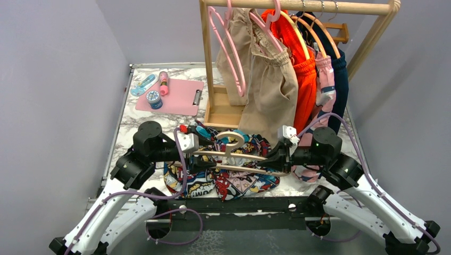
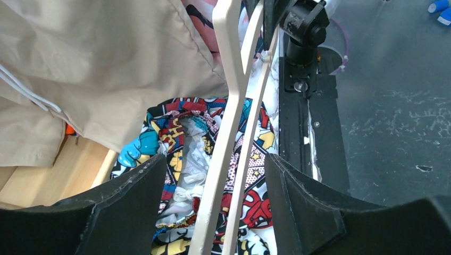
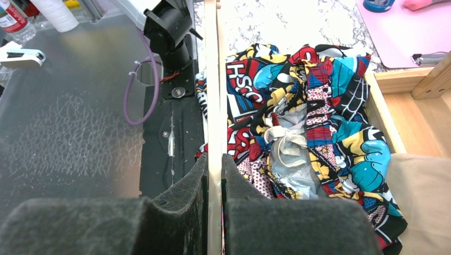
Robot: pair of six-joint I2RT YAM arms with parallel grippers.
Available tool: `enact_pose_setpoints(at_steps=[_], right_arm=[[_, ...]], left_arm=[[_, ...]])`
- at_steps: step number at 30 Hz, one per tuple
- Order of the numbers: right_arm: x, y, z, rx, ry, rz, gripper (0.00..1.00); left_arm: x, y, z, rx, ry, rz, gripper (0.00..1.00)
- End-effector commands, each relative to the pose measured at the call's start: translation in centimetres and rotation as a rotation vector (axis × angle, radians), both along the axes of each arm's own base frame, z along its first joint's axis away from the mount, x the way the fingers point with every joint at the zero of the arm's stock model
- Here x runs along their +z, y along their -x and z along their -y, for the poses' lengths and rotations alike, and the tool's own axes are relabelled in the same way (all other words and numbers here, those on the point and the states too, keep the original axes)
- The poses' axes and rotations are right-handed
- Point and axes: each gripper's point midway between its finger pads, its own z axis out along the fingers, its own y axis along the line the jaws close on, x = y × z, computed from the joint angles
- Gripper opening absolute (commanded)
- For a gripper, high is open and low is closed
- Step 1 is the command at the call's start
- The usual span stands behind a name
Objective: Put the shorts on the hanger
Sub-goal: Hang the shorts on the hanger.
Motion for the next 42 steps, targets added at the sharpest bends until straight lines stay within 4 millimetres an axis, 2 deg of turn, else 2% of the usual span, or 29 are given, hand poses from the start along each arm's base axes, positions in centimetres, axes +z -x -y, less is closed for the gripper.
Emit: enact_pose_setpoints(at_steps=[1, 9, 21, 32, 38, 42], right_arm=[[1.5, 0.0, 0.0, 0.006, -0.052, 0.068, 0.01], [1.2, -0.4, 0.7, -0.035, -0.024, 0.104, 0.01], [0.9, -0.2, 2.0, -0.057, 0.026, 0.146, 0.01], [0.6, 0.2, 2.5, -0.054, 0.042, 0.15, 0.01], [0.7, 0.5, 2.4, -0.043, 0.039, 0.146, 0.01], [0.6, 0.6, 2.5, -0.042, 0.037, 0.144, 0.01]], left_arm=[[0.3, -0.5, -0.5, 0.031, -0.046, 0.065, 0.69], [0.0, -0.9, -1.4, 0.078, -0.106, 0.106, 0.67], [-0.3, -1.1, -2.8, 0.129, -0.183, 0.176, 0.63], [-0.6, -1.3, -2.6, 0.121, -0.204, 0.187, 0.49], [-0.8, -1.3, -2.3, 0.106, -0.206, 0.177, 0.45], [-0.8, -1.4, -2.2, 0.103, -0.205, 0.176, 0.35]])
